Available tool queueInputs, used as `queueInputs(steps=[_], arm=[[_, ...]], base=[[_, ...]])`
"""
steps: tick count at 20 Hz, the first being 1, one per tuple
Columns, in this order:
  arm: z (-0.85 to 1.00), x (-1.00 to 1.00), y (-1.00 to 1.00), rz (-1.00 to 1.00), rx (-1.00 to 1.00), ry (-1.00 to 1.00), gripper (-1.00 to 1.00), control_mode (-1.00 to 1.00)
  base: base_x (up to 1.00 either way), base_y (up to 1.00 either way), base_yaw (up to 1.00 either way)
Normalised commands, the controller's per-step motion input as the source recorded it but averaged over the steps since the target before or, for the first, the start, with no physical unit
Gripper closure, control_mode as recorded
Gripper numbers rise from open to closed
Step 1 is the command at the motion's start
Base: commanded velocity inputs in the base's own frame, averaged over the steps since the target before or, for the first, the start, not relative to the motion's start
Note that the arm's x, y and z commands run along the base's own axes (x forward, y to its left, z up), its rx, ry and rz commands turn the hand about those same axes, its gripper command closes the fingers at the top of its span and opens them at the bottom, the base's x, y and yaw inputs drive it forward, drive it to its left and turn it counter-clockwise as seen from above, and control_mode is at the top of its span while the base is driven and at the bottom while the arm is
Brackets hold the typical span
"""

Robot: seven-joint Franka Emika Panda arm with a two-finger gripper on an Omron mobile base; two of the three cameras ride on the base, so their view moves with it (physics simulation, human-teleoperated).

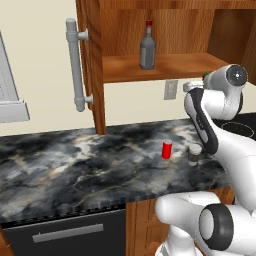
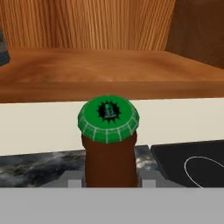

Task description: Sort all alcoholic drinks to one cabinet, and non-alcoholic drinks to the other.

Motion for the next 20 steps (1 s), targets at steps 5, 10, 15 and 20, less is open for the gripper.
queueInputs(steps=[5, 10, 15, 20], arm=[[0.40, -0.19, -0.03, 0.00, 0.00, -0.06, 1.00, -1.00], [0.38, -0.13, -0.01, 0.00, 0.00, -0.06, 1.00, -1.00], [0.36, -0.11, 0.00, 0.00, 0.00, -0.05, 1.00, -1.00], [0.32, -0.06, 0.00, 0.00, 0.00, -0.04, 1.00, -1.00]], base=[[0.00, 0.00, 0.00], [0.00, 0.00, 0.00], [0.00, 0.00, 0.00], [0.00, 0.00, 0.00]])
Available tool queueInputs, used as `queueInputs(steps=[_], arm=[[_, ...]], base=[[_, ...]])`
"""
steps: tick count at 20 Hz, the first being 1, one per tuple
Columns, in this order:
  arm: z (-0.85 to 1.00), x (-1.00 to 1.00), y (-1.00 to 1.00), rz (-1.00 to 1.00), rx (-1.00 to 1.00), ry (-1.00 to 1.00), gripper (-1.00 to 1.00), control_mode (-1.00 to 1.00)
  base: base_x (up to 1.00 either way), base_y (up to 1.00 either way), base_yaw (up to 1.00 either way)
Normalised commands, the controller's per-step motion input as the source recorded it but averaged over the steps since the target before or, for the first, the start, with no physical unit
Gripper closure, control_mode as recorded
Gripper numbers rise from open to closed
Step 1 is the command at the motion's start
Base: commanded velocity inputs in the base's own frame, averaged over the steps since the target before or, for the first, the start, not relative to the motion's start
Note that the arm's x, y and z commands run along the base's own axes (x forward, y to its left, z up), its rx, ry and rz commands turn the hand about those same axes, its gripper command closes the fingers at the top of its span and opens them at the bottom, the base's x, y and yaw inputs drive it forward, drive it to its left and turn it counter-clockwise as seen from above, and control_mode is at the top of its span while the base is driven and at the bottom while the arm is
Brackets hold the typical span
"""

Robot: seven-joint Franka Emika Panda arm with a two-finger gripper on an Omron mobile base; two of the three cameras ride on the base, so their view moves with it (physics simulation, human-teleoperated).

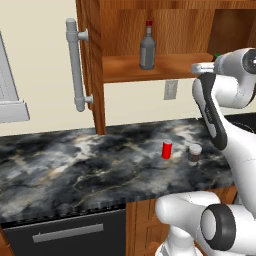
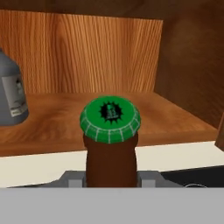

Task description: Sort all alcoholic drinks to one cabinet, and non-alcoholic drinks to the other.

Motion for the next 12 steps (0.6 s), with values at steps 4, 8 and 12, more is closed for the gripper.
queueInputs(steps=[4, 8, 12], arm=[[0.27, -0.01, 0.00, 0.00, 0.00, -0.03, 1.00, -1.00], [0.27, -0.02, 0.00, 0.00, 0.00, -0.04, 1.00, -1.00], [0.24, -0.01, 0.00, 0.00, 0.00, -0.04, 1.00, -1.00]], base=[[0.00, 0.00, 0.00], [0.00, 0.00, 0.00], [0.00, 0.00, 0.00]])
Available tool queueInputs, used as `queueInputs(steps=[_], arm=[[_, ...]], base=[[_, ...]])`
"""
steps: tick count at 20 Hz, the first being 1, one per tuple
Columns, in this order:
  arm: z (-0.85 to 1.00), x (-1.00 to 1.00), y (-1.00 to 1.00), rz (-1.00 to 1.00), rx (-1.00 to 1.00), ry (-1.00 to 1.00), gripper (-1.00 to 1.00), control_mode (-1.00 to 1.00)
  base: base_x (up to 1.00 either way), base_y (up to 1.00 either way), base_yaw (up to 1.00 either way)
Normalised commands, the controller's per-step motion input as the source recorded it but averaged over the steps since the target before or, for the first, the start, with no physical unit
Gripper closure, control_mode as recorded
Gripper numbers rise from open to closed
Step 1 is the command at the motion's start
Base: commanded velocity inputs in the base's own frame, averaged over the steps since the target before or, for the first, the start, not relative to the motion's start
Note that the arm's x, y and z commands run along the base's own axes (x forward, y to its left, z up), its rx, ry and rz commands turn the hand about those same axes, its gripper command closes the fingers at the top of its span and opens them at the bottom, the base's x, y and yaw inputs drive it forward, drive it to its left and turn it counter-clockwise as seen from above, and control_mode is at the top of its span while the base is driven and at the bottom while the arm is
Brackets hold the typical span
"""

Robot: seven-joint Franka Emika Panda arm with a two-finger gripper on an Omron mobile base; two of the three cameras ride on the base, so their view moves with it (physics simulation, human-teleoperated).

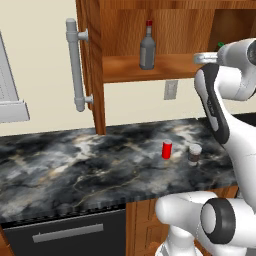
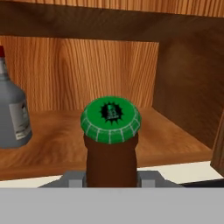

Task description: Sort all alcoholic drinks to one cabinet, and non-alcoholic drinks to the other.

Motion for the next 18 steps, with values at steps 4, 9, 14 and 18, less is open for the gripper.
queueInputs(steps=[4, 9, 14, 18], arm=[[0.22, 0.00, 0.00, 0.00, 0.00, -0.04, 1.00, -1.00], [0.18, 0.00, 0.00, 0.00, 0.00, -0.04, 1.00, -1.00], [0.04, 0.01, 0.00, 0.00, 0.00, -0.02, 1.00, -1.00], [0.00, 0.09, 0.00, 0.00, 0.00, -0.02, 1.00, -1.00]], base=[[0.00, 0.00, 0.00], [0.00, 0.00, 0.00], [0.00, 0.00, 0.00], [0.00, 0.00, 0.00]])
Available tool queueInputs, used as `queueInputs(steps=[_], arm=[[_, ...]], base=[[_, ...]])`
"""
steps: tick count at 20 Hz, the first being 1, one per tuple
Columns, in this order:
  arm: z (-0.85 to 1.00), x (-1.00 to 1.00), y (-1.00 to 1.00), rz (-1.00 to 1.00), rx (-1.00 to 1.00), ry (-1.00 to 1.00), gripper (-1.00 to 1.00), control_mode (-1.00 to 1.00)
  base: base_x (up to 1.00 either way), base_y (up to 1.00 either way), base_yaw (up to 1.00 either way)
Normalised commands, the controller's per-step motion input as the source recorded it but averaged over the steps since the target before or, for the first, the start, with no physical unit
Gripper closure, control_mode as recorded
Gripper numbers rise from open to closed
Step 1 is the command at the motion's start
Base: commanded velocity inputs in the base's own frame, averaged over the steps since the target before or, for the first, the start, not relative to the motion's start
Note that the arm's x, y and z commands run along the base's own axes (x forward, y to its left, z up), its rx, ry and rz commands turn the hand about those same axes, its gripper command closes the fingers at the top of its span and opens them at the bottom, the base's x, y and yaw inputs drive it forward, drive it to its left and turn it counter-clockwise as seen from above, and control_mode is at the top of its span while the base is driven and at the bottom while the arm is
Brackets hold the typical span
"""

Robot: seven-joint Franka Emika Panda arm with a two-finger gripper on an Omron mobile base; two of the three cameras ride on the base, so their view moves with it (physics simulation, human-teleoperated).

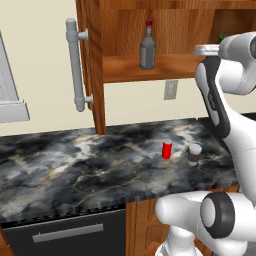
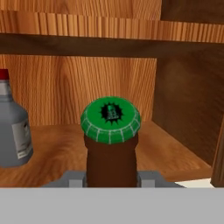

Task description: Sort all alcoholic drinks to one cabinet, and non-alcoholic drinks to the other.

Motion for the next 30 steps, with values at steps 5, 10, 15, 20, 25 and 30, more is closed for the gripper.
queueInputs(steps=[5, 10, 15, 20, 25, 30], arm=[[0.00, 0.15, 0.00, 0.00, 0.00, -0.04, 1.00, -1.00], [0.00, 0.19, 0.00, 0.00, 0.00, -0.01, 1.00, -1.00], [0.00, 0.22, 0.00, 0.00, 0.01, 0.00, 1.00, -1.00], [0.00, 0.25, 0.00, 0.00, 0.01, 0.00, 1.00, -1.00], [0.00, 0.27, 0.00, 0.00, 0.01, 0.00, 1.00, -1.00], [0.00, 0.29, 0.00, 0.00, 0.02, 0.00, 1.00, -1.00]], base=[[0.00, 0.00, 0.00], [0.00, 0.00, 0.00], [0.00, 0.00, 0.00], [0.00, 0.00, 0.00], [0.00, 0.00, 0.00], [0.00, 0.00, 0.00]])
